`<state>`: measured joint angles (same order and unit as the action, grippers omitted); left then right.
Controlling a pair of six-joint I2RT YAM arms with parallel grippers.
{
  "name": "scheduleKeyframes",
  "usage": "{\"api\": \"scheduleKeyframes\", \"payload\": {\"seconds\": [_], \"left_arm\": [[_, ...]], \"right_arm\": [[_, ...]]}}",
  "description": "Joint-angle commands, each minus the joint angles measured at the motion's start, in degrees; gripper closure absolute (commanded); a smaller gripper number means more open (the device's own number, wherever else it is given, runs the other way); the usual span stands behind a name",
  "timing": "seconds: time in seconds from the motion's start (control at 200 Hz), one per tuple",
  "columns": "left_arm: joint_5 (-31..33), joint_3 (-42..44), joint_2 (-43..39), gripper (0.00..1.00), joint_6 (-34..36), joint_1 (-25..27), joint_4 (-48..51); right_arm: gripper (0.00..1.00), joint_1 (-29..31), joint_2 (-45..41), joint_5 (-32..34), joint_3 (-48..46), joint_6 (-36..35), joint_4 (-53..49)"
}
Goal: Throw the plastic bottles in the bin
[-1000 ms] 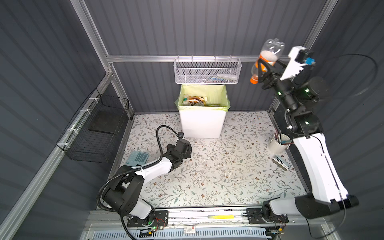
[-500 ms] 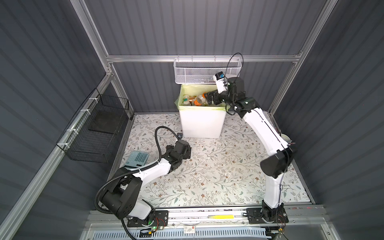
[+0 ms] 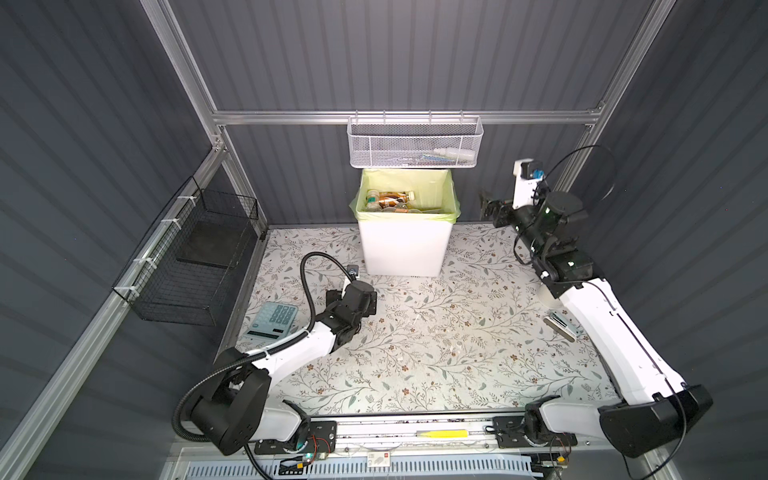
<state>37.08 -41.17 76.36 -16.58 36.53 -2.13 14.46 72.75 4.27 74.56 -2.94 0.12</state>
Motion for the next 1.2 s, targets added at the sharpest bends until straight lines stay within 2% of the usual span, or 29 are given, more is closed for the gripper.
{"api": "scheduleKeyframes", "payload": {"seconds": [0.0, 0.15, 0.33, 0.5, 0.57, 0.81, 0.886, 0.961, 1.041, 1.191], "left_arm": [[9.8, 2.7, -4.7, 0.0, 1.2, -0.5, -2.2], [17.6, 5.7, -9.9, 0.0, 3.3, -0.9, -5.0], [20.0, 7.4, -10.9, 0.0, 8.4, -3.3, -8.9], [19.4, 7.0, -7.5, 0.0, 8.1, -8.3, -9.2], [18.2, 7.9, -6.7, 0.0, 8.5, -10.7, -11.0], [4.9, 13.7, -1.5, 0.0, 12.2, -21.4, -25.0], [-0.4, 15.3, 0.9, 0.0, 13.4, -24.3, -30.4], [-7.8, 17.0, 3.7, 0.0, 14.3, -27.5, -36.7], [-14.2, 17.4, 6.9, 0.0, 13.6, -30.5, -40.5], [-22.3, 18.0, 14.6, 0.0, 12.4, -34.8, -49.5]], "right_arm": [[0.01, -3.9, -4.1, -0.4, -12.2, 2.0, 5.3], [0.01, -7.8, -9.7, 4.0, -31.2, 2.1, 13.4], [0.01, -12.3, -11.7, 5.3, -49.1, 3.5, 30.7], [0.01, -15.6, -3.7, 2.1, -54.8, 5.0, 43.5], [0.01, -16.7, -0.4, -1.1, -54.8, 5.6, 44.9], [0.01, -17.9, 11.7, -5.1, -56.6, 5.7, 59.0], [0.01, -18.4, 9.8, -5.5, -55.2, 6.2, 52.6], [0.01, -18.7, 11.4, -6.0, -56.3, 6.2, 57.6], [0.01, -18.7, 10.5, -6.0, -55.6, 6.4, 54.6], [0.01, -18.7, 11.0, -6.0, -55.9, 6.3, 56.0]]}}
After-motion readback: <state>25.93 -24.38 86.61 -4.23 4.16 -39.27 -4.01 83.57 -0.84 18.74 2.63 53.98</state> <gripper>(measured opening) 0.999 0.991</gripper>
